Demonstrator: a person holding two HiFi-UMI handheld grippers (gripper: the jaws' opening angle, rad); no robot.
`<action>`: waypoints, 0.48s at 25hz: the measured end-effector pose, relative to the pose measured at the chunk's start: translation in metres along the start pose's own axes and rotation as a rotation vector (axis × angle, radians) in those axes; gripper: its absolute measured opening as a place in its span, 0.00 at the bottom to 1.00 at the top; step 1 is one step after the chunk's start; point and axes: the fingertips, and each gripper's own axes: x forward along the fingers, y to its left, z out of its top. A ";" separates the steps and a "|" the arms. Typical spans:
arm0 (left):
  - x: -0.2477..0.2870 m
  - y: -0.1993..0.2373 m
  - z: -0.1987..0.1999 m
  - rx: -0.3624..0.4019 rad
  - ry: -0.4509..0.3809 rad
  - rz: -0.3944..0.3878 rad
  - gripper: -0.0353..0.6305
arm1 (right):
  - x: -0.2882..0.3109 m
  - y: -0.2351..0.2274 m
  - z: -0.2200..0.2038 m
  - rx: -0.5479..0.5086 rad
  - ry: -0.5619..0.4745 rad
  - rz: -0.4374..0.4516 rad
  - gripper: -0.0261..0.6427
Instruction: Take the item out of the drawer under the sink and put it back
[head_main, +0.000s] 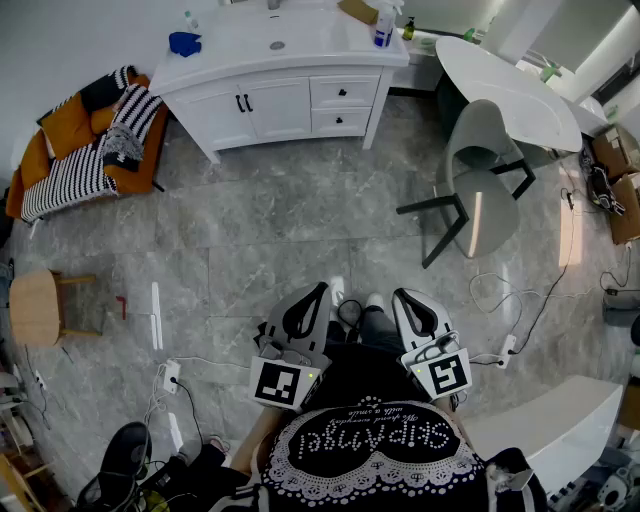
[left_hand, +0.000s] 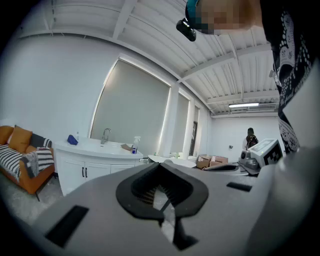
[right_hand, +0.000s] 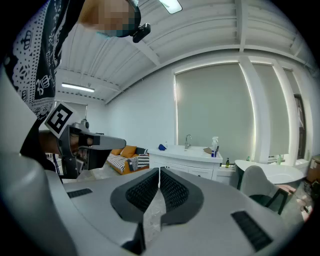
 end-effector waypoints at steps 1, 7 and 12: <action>-0.002 0.002 0.000 -0.005 0.000 0.003 0.06 | 0.000 0.001 0.000 -0.002 0.000 -0.002 0.08; -0.013 0.015 -0.007 0.015 0.051 -0.009 0.06 | 0.000 0.011 0.001 0.008 0.007 -0.033 0.07; -0.019 0.023 -0.015 0.020 0.081 -0.021 0.06 | -0.003 0.014 0.000 0.007 0.023 -0.055 0.07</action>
